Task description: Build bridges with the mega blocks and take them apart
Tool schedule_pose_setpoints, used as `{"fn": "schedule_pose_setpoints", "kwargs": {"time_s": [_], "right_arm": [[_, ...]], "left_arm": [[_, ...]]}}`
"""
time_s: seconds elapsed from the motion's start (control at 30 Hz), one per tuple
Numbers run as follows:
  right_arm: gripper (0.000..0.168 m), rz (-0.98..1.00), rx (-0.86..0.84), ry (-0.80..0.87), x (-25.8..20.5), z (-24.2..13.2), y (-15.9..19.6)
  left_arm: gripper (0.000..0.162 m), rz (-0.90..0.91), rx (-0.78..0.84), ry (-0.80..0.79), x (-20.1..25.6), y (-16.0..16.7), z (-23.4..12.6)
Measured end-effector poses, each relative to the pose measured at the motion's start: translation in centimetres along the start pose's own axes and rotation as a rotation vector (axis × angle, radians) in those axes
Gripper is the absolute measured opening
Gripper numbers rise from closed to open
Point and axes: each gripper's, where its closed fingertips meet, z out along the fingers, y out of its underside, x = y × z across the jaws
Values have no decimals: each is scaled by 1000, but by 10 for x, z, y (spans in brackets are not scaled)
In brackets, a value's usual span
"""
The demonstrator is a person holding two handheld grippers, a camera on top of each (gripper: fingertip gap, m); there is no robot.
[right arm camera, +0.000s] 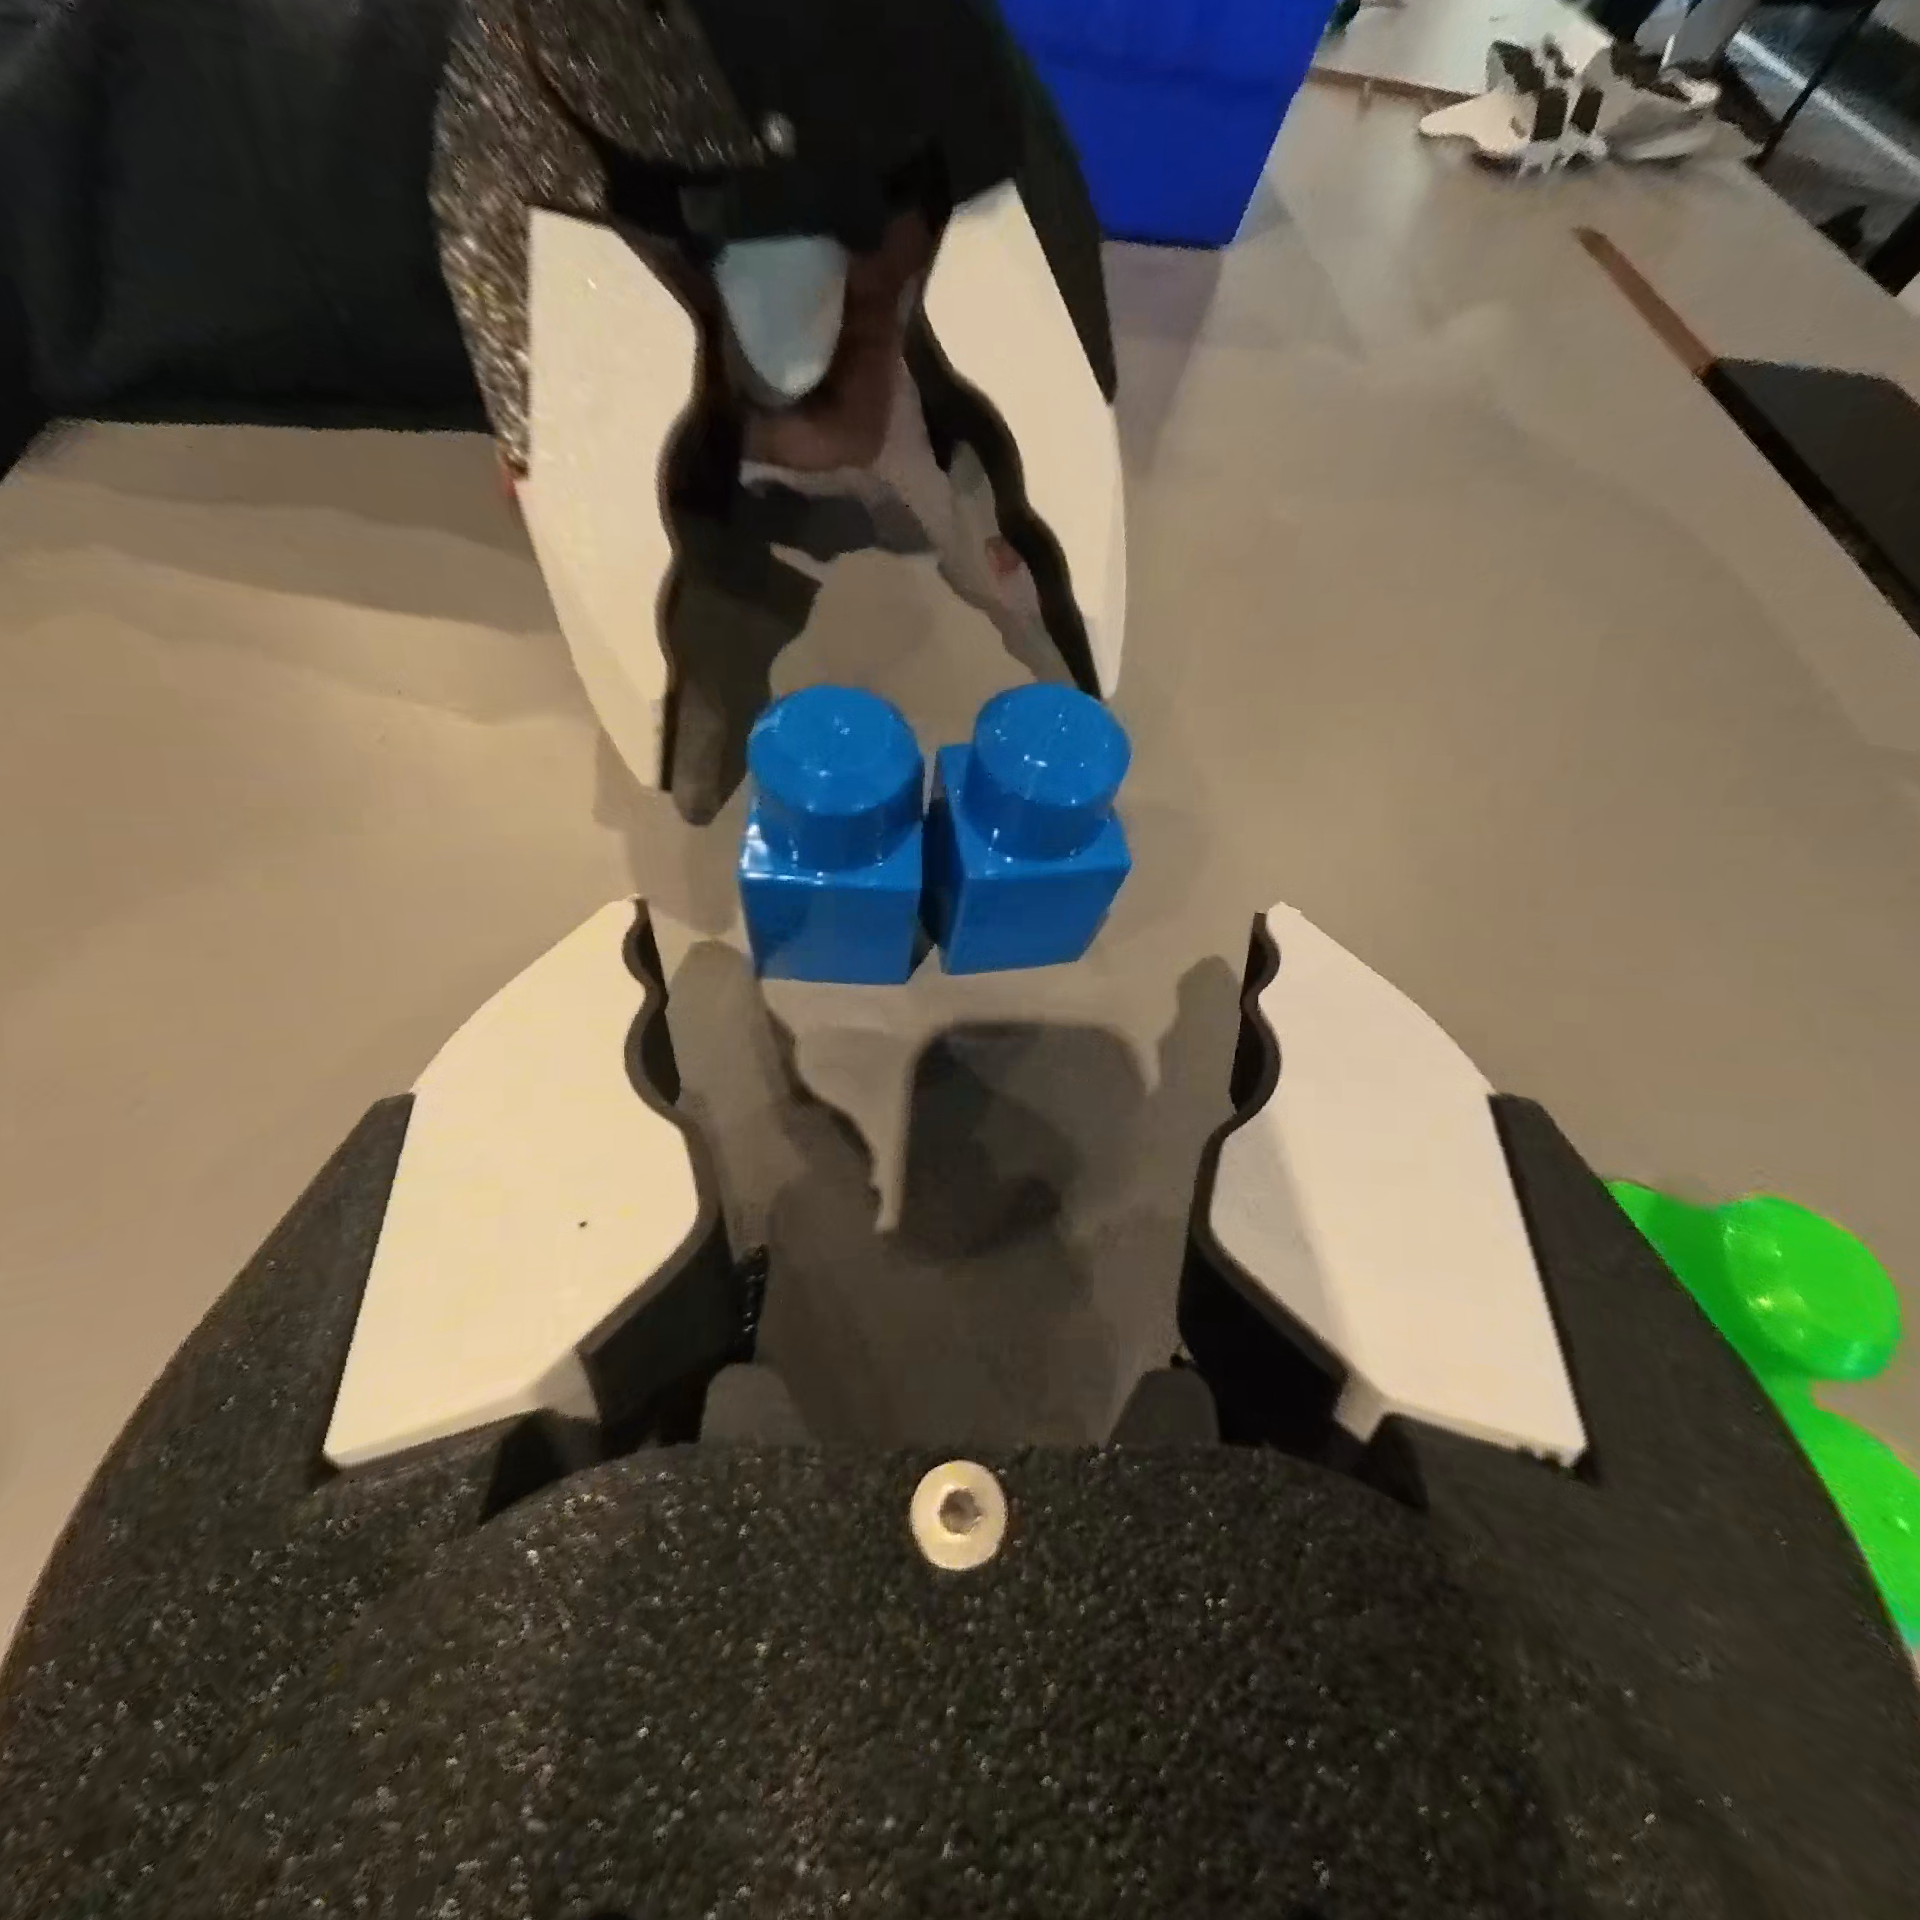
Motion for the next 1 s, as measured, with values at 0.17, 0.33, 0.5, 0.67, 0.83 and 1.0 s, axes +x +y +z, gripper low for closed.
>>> {"fn": "schedule_pose_setpoints", "kwargs": {"time_s": [0.17, 0.33, 0.5, 0.67, 0.83, 1.0], "right_arm": [[105, 42, -49, -67, -1, 16, -1], [91, -15, -73, -84, -2, 22, 1], [73, -56, -70, -77, -1, 21, 1], [83, -25, -63, -88, -1, 22, 0], [85, -3, -57, -91, 0, 21, -3], [90, 33, -43, -110, -1, 22, -6]], "left_arm": [[93, -14, 30, 0, -1, -1, -6], [94, -3, 4, 8, 1, 4, -2], [94, 3, -11, 22, 3, 6, 1], [95, 0, -2, 32, 5, 5, 0], [95, 8, -1, 33, 6, 4, 1], [95, 7, 0, 37, 7, 3, 1]]}}
